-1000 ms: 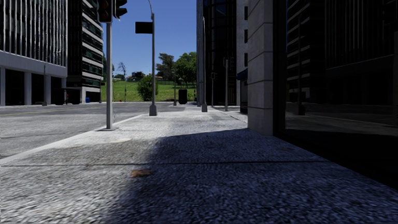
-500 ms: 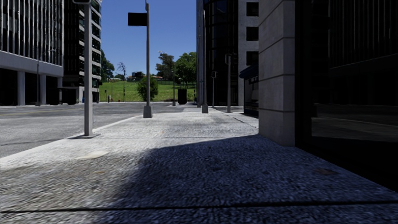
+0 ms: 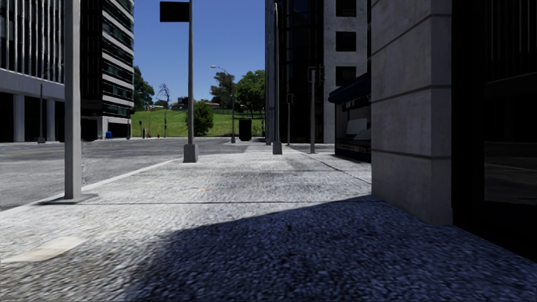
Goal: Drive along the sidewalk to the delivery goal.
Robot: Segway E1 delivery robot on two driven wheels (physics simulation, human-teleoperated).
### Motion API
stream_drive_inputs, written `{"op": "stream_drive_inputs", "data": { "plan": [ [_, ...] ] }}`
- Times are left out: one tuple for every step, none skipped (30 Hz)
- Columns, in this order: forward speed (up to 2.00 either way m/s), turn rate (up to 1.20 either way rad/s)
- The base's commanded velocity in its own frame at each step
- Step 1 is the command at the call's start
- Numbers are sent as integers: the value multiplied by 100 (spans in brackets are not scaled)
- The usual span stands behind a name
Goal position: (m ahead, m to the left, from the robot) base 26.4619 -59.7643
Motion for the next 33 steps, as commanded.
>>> {"op": "stream_drive_inputs", "data": {
  "plan": [
    [200, 0],
    [200, 0],
    [200, 0],
    [200, 0],
    [200, 0],
    [200, 0],
    [200, 0],
    [200, 0],
    [200, 0],
    [200, 0],
    [200, 0],
    [200, 0],
    [200, 0],
    [200, 0],
    [200, 0],
    [200, 0],
    [200, 0],
    [200, 0],
    [200, 0],
    [200, 0],
    [200, 0],
    [200, 0],
    [200, 0],
    [200, 0],
    [200, 0],
    [200, 0],
    [200, 0],
    [200, 0],
    [200, 0],
    [200, -20],
    [200, -29],
    [200, -31],
    [200, -31]
  ]
}}
